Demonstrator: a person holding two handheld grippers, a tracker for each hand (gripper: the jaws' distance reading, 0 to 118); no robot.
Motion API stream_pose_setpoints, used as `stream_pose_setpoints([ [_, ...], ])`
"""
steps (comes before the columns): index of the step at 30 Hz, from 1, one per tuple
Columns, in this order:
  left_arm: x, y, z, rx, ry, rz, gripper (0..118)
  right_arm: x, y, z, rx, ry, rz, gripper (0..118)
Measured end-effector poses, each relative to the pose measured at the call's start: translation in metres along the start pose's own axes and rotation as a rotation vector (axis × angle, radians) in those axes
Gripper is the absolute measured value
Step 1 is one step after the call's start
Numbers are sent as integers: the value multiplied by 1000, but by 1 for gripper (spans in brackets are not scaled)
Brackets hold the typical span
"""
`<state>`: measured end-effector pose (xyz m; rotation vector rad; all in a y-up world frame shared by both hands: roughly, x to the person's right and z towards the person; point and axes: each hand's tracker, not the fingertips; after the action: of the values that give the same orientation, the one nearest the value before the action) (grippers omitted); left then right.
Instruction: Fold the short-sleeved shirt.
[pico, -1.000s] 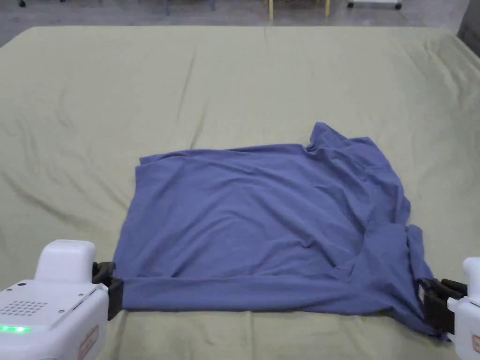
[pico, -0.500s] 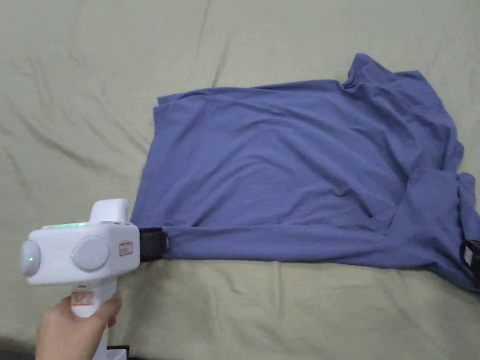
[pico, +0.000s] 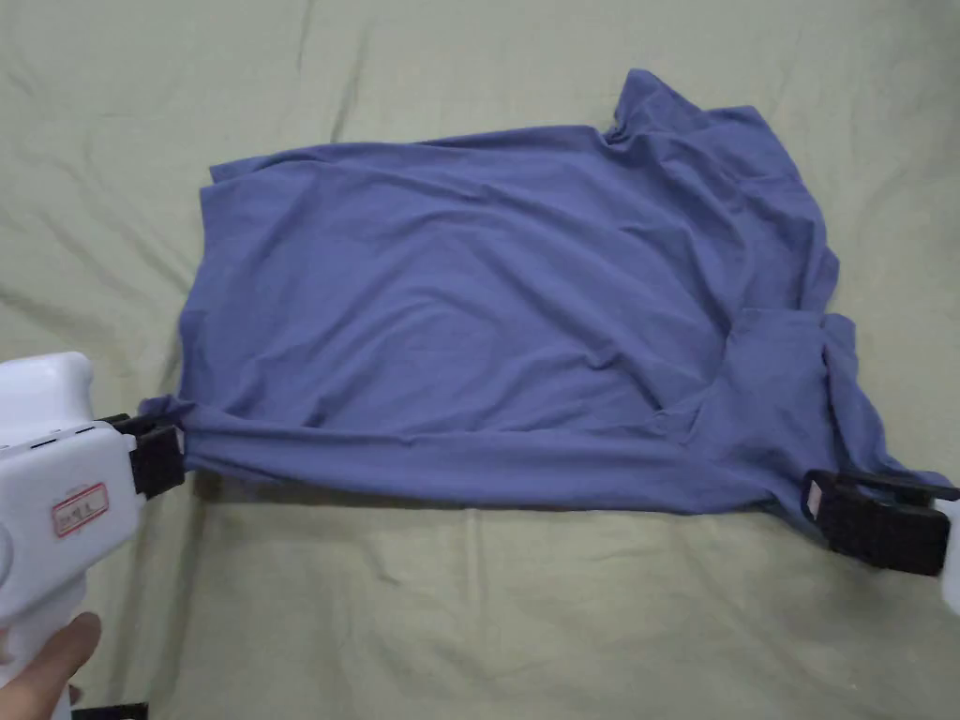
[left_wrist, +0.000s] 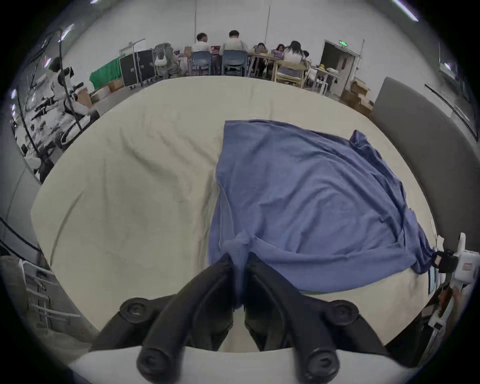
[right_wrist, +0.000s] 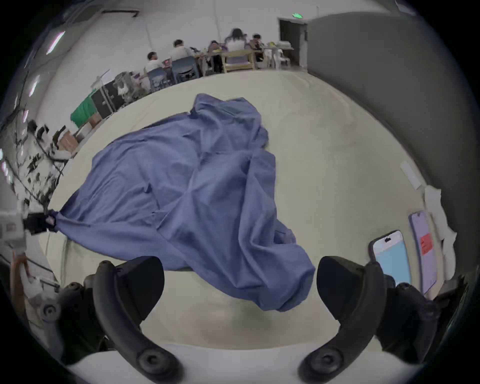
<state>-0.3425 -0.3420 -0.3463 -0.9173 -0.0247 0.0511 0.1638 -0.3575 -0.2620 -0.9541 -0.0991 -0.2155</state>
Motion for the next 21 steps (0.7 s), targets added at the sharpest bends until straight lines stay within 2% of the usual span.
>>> stream_pose_setpoints([
  [2, 0, -3, -3, -9, 0, 23, 4, 3, -2, -15, 6, 9, -8, 118],
  [5, 0, -10, -8, -31, 1, 51, 4, 2, -6, -50, -80, 2, 17, 117],
  [6, -2, -12, -10, -40, 6, 59, 4, 2, -7, -57, -105, 4, 34, 106],
  [7, -4, -14, -12, -52, 4, 65, 4, -2, -7, -54, -103, -31, 64, 71],
  [8, -5, -15, -11, -61, -6, 77, 4, -6, -7, -44, -38, -40, 111, 62],
  [9, -5, -17, -10, -57, -7, 85, 4, -8, -5, -38, -29, 0, 124, 45],
  [10, -6, -17, -10, -55, -11, 90, 4, -9, -3, -34, -15, 38, 108, 16],
  [11, -5, -16, -9, -55, -15, 99, 4, -12, -3, -29, 10, 32, 93, 16],
  [13, -2, -11, -3, -43, -3, 119, 4, -20, 5, -19, 40, 9, 154, 15],
  [17, 5, 18, 8, -8, -22, 124, 4, -23, 38, -8, 102, 70, 89, 15],
  [21, 9, 78, -16, -4, 0, 43, 4, -28, 97, -28, 135, 80, 84, 15],
])
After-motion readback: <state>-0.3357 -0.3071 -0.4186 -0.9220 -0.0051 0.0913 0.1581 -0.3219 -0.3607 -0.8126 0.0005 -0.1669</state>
